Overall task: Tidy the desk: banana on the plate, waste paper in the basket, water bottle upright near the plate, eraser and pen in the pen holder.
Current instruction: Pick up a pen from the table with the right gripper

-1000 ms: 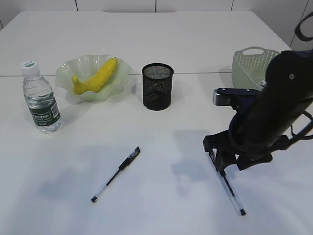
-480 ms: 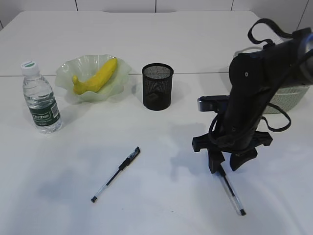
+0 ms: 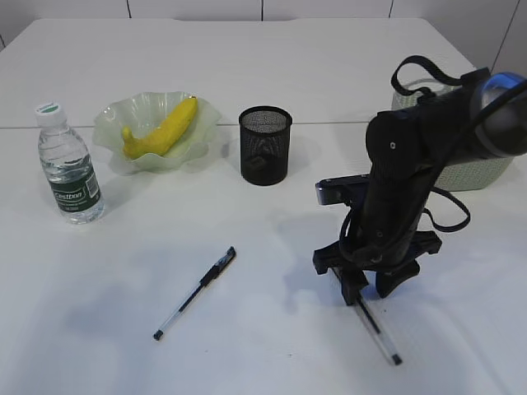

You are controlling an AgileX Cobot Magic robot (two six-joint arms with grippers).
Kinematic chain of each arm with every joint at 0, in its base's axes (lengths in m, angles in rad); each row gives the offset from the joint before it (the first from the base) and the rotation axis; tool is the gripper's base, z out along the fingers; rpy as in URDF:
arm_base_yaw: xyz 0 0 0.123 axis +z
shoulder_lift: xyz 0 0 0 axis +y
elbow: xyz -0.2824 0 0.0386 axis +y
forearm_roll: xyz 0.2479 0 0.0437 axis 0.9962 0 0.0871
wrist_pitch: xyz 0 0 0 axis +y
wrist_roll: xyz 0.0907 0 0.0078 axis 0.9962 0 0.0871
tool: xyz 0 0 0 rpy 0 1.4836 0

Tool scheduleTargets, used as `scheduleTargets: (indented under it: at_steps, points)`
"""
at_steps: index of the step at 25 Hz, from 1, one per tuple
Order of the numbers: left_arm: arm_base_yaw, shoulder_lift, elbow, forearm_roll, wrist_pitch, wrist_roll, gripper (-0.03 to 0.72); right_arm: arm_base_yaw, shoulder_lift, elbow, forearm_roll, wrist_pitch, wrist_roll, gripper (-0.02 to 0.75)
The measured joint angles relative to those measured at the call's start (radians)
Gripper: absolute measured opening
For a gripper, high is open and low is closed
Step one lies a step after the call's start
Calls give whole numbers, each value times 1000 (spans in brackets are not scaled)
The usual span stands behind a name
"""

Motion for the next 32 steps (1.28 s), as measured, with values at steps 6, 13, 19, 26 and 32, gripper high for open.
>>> scheduleTargets:
  at_steps: [6,13,19,26,32]
  points:
    - [0,0,0,0,0,0,490,0,6,0,-2,-10,-3,375]
    - [0,0,0,0,0,0,490,0,10,-1,-2,-17,-18,375]
    - [0,0,0,0,0,0,489,0,10,-1,-6,-17,-26,307]
    - [0,0,0,0,0,0,489,0,11,-1,-11,-17,-30,169]
    - [0,0,0,0,0,0,489,0,11,-2,-17,-17,-32,71]
